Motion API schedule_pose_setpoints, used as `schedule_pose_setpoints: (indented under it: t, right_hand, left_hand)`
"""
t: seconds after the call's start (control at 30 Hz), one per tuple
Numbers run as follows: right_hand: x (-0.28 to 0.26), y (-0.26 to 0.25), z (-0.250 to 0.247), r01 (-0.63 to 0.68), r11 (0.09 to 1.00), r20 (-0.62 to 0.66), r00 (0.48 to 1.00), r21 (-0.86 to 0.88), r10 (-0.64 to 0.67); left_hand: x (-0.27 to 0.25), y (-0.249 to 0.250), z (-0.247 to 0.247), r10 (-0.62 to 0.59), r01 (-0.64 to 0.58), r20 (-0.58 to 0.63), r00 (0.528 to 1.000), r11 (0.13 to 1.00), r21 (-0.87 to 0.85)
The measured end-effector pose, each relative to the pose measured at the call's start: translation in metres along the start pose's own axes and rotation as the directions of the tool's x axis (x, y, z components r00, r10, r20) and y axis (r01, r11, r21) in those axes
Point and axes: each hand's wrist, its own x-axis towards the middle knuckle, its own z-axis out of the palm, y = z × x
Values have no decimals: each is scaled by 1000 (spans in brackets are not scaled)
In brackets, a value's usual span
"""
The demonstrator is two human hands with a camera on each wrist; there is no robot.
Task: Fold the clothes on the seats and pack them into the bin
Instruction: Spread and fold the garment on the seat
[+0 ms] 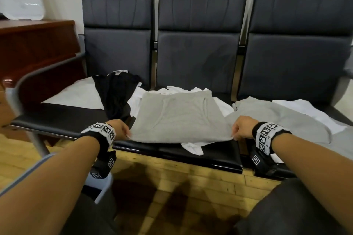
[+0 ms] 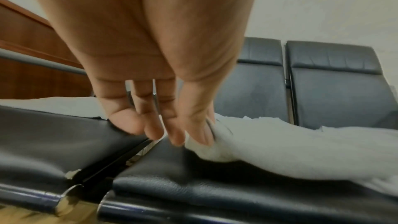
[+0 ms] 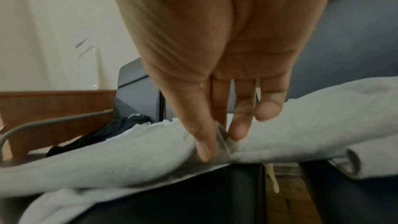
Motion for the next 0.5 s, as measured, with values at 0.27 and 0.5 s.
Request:
schedule_pose_setpoints:
  t: [0.27, 0.5]
  right_hand:
    - [51, -5, -32, -74, 953, -50, 994, 295, 93]
    - [146, -32, -70, -101, 708, -121, 959, 699, 256]
  left_hand:
    - [33, 12, -24, 23, -24, -44, 999, 999, -32]
    - [116, 52, -58, -106, 49, -125, 986, 918, -392]
